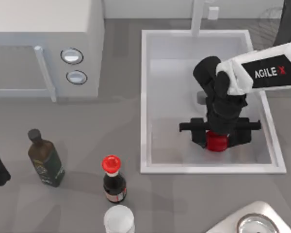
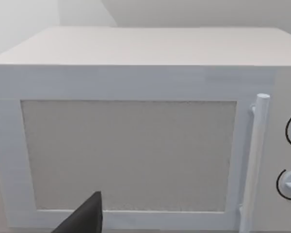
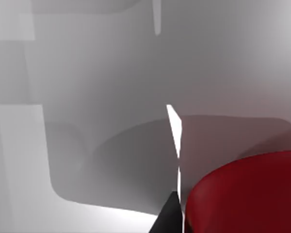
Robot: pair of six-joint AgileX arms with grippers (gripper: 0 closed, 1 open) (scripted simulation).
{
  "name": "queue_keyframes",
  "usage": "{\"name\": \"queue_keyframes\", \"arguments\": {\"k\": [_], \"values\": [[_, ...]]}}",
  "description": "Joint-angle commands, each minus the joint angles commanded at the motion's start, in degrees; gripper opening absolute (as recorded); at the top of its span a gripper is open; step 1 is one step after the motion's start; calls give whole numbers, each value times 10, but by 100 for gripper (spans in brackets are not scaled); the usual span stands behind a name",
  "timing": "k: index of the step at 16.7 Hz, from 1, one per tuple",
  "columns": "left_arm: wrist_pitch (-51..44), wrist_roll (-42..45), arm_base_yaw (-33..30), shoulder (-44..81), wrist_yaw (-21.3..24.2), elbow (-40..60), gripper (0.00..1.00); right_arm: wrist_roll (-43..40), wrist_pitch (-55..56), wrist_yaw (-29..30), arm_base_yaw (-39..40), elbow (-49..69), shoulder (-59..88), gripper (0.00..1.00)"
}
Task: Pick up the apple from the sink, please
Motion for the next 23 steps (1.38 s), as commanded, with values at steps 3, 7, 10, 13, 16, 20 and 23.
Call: {"name": "queue_keyframes", "arguments": {"k": [3, 7, 10, 13, 16, 20, 23], "values": [[0, 0, 0, 0, 0, 0, 100, 0, 0, 0, 0, 0, 0, 0], [0, 0, 0, 0, 0, 0, 100, -5, -24, 11, -1, 16, -34, 0], [0, 0, 0, 0, 0, 0, 100, -4, -81, 11, -1, 70, -40, 0], [0, 0, 0, 0, 0, 0, 100, -4, -192, 11, -1, 159, -57, 0], [0, 0, 0, 0, 0, 0, 100, -5, -335, 10, -1, 259, -82, 0], [0, 0, 0, 0, 0, 0, 100, -7, -482, 10, -3, 373, -118, 0], [0, 0, 0, 0, 0, 0, 100, -9, -529, 10, -5, 416, -137, 0]]}}
